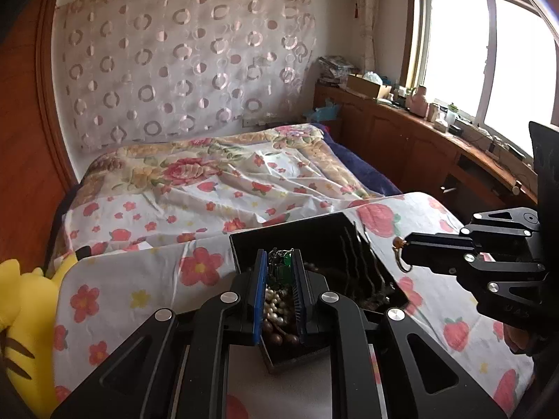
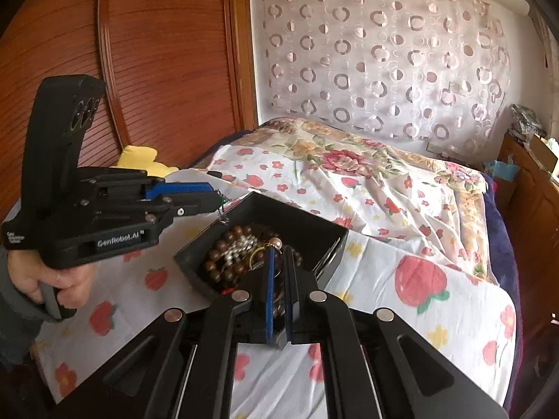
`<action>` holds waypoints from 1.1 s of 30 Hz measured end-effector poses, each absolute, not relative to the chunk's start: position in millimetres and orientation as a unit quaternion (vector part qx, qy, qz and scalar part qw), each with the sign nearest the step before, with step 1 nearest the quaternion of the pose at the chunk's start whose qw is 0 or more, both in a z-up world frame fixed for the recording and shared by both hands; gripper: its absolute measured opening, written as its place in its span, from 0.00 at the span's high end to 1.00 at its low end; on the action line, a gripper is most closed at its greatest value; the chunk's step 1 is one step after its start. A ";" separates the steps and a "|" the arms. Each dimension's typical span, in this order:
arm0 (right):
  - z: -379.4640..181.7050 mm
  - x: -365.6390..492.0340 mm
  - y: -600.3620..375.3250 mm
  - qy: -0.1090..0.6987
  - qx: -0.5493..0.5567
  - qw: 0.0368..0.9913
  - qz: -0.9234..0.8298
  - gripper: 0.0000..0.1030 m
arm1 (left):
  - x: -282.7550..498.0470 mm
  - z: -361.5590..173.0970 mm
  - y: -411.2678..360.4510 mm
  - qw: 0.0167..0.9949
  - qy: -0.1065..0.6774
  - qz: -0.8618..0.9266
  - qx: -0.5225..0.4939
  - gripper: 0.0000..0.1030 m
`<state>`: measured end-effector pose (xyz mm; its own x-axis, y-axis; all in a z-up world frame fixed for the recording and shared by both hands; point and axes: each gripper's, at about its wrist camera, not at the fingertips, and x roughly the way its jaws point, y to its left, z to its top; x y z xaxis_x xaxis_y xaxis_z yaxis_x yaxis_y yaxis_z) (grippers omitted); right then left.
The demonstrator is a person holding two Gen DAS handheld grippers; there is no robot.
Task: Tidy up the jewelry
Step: 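Grasp the green pendant with the left gripper while the right carries the ring over the box, then open the left gripper to drop the pendant into the box while the right releases the ring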
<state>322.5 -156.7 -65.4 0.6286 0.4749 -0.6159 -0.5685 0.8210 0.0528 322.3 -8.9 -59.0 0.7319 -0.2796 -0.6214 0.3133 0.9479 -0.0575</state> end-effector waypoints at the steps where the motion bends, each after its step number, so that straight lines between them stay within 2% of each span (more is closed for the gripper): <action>1: -66.9 327.0 -154.6 0.320 -0.073 0.899 0.289 0.94 | 325.8 -60.6 -9.4 0.929 0.331 -0.160 0.024 0.88; 11: -87.5 368.7 -140.7 0.343 -0.073 0.895 0.276 0.94 | 335.9 -74.5 -5.3 0.925 0.345 -0.158 0.015 0.87; 13: -89.1 372.8 -140.1 0.343 -0.073 0.896 0.273 0.94 | 333.4 -73.5 -3.1 0.926 0.344 -0.154 0.014 0.79; 15: -89.5 373.9 -139.9 0.340 -0.072 0.899 0.267 0.94 | 329.5 -70.6 -2.3 0.928 0.339 -0.151 0.015 0.64; 17: -88.8 373.3 -140.5 0.341 -0.068 0.899 0.268 0.94 | 322.4 -67.1 0.3 0.931 0.333 -0.148 0.014 0.59; 20: -85.6 367.9 -142.0 0.337 -0.067 0.901 0.263 0.94 | 311.1 -62.0 3.1 0.935 0.327 -0.140 0.012 0.41; 22: -82.1 361.5 -145.5 0.334 -0.062 0.904 0.260 0.93 | 300.4 -58.1 4.0 0.938 0.320 -0.131 0.014 0.35; 23: -80.5 359.3 -147.7 0.332 -0.059 0.905 0.258 0.91 | 294.5 -56.5 4.1 0.940 0.317 -0.126 0.015 0.27; 24: -78.0 352.8 -150.7 0.328 -0.054 0.908 0.256 0.88 | 289.4 -54.7 4.2 0.941 0.314 -0.122 0.015 0.21; 26: -72.0 337.3 -158.0 0.317 -0.043 0.913 0.251 0.67 | 278.9 -49.9 4.1 0.945 0.307 -0.114 0.015 0.15; 27: -69.9 331.1 -160.6 0.313 -0.039 0.916 0.248 0.63 | 273.4 -48.2 4.0 0.946 0.305 -0.111 0.016 0.12; 31: -58.6 297.9 -176.3 0.296 -0.026 0.926 0.231 0.35 | 247.3 -40.3 2.8 0.950 0.295 -0.103 0.012 0.07; 33: -53.4 281.2 -182.7 0.287 -0.020 0.931 0.224 0.27 | 233.9 -36.5 3.1 0.952 0.290 -0.097 0.010 0.07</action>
